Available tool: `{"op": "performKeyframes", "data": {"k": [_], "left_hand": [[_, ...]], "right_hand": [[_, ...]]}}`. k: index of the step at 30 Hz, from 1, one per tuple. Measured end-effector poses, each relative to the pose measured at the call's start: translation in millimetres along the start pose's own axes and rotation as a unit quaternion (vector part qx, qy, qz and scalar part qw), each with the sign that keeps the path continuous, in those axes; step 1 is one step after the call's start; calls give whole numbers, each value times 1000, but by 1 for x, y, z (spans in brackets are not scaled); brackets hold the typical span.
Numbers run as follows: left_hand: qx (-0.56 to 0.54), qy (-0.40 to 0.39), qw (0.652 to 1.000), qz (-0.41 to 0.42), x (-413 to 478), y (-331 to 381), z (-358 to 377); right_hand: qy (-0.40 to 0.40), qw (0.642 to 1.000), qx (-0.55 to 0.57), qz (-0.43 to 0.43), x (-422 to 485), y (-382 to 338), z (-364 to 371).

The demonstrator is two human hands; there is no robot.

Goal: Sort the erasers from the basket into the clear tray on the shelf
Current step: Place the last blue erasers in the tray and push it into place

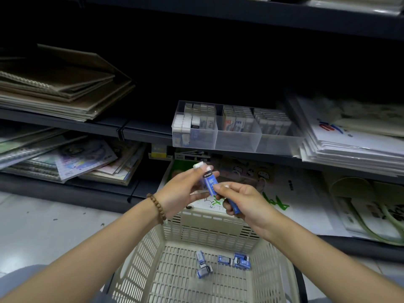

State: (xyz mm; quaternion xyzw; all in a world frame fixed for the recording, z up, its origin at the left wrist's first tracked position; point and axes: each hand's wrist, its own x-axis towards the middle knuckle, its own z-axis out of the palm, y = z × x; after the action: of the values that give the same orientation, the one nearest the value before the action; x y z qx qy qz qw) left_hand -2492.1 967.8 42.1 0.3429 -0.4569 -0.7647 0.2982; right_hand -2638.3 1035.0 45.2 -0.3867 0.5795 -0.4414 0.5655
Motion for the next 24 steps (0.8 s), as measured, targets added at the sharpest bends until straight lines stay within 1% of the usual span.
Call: {"op": "performKeyframes", "data": {"k": [2, 4, 7, 8, 9, 11, 13, 16, 19, 21, 24], "left_hand": [[41, -1, 999, 28, 1, -3, -1], [44, 34, 998, 43, 2, -3, -2], [-12, 100, 995, 20, 4, 0, -7], [-22, 108, 994, 8, 4, 1, -9], [-8, 113, 994, -1, 3, 1, -9], [59, 104, 993, -13, 1, -2, -9], [109, 74, 991, -19, -1, -6, -5], [141, 35, 989, -27, -3, -10, 0], [177, 22, 984, -28, -3, -11, 3], [165, 15, 986, -28, -2, -12, 4], [92, 18, 994, -49, 0, -12, 7]], "right_hand": [[-8, 1000, -5, 2, 0, 1, 5], [-5, 1000, 12, 11, 2, -3, 6], [23, 996, 81, 5, 7, -17, -2], [28, 996, 80, -9, 8, -21, -6], [29, 997, 61, -24, 8, -24, -8], [29, 998, 17, -50, 7, -26, -10], [36, 997, -6, -63, 6, -25, -9], [16, 999, 25, -43, 6, -23, -7], [-11, 997, 69, -15, 5, -22, -6], [-19, 997, 71, -10, 5, -20, -5], [-15, 997, 69, -7, 6, -17, -3]]}}
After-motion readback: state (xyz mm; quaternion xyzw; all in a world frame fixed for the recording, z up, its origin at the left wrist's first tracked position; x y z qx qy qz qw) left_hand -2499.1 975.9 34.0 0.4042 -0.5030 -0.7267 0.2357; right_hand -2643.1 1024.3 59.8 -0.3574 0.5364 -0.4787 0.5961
